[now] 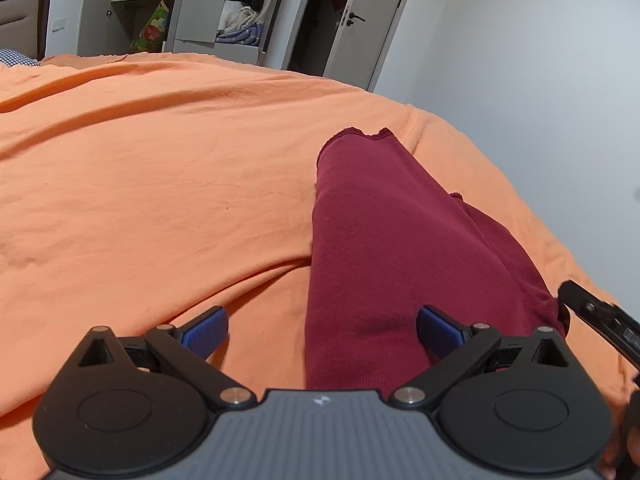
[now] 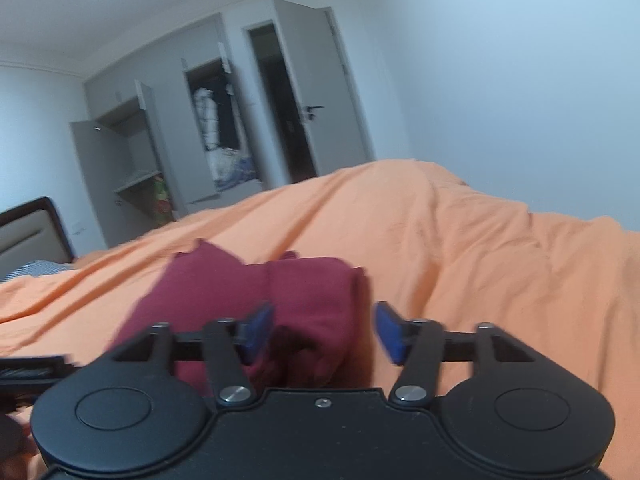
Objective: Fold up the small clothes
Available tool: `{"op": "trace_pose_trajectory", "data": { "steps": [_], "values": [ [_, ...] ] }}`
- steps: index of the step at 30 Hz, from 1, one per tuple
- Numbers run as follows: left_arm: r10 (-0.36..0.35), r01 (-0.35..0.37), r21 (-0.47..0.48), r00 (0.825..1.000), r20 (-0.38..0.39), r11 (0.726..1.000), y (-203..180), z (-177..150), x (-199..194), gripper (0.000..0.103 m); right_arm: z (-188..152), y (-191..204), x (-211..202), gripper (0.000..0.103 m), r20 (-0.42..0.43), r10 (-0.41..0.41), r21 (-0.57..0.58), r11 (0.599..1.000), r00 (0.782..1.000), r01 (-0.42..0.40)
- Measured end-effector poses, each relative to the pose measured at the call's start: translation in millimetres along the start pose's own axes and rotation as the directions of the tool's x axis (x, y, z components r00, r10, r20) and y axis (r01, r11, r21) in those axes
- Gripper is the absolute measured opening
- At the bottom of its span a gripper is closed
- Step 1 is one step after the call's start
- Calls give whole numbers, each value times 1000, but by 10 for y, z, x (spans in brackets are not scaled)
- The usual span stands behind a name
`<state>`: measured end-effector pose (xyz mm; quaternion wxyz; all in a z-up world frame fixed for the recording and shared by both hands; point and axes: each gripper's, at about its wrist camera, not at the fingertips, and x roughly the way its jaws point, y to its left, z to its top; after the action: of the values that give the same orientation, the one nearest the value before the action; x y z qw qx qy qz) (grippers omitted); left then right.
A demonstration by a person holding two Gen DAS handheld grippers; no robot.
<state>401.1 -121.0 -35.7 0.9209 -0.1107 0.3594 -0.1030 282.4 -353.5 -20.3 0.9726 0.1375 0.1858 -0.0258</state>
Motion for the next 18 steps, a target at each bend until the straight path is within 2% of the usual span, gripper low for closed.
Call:
{"op": "trace_pose_trajectory", "data": {
  "steps": [2,5,8,10,13,14,15,18],
  "values": [
    [0,0,1,1000,1,1000,-9,-1,-17,102,-35,58,-99,73,-5,32,-9,999,999,-32],
    [3,-3,-1,1000,0,1000,-17,-12,-37,102,-132,178,-155,72,-35,49,-62,997,998,-51],
    [9,-9,-4,1000,0,1000,-20,-25,-79,102,-211,255,-152,56,-84,65,-78,994,994,-72],
    [10,-10,0,1000,2,1000,-28,-29,-109,102,-264,277,-169,52,-103,83,-57,994,991,-90],
    [20,-20,6,1000,0,1000,-35,-42,-137,102,-336,325,-217,35,-113,82,-75,993,990,-91],
    [23,-23,7,1000,-3,1000,-36,-44,-143,102,-354,333,-226,20,-118,83,-84,992,990,-93],
    [26,-26,7,1000,-6,1000,-37,-45,-144,102,-366,344,-227,10,-124,82,-93,991,989,-94],
    [30,-30,6,999,-14,1000,-36,-52,-161,102,-350,336,-283,7,-102,58,-92,994,993,-67]
  ]
}}
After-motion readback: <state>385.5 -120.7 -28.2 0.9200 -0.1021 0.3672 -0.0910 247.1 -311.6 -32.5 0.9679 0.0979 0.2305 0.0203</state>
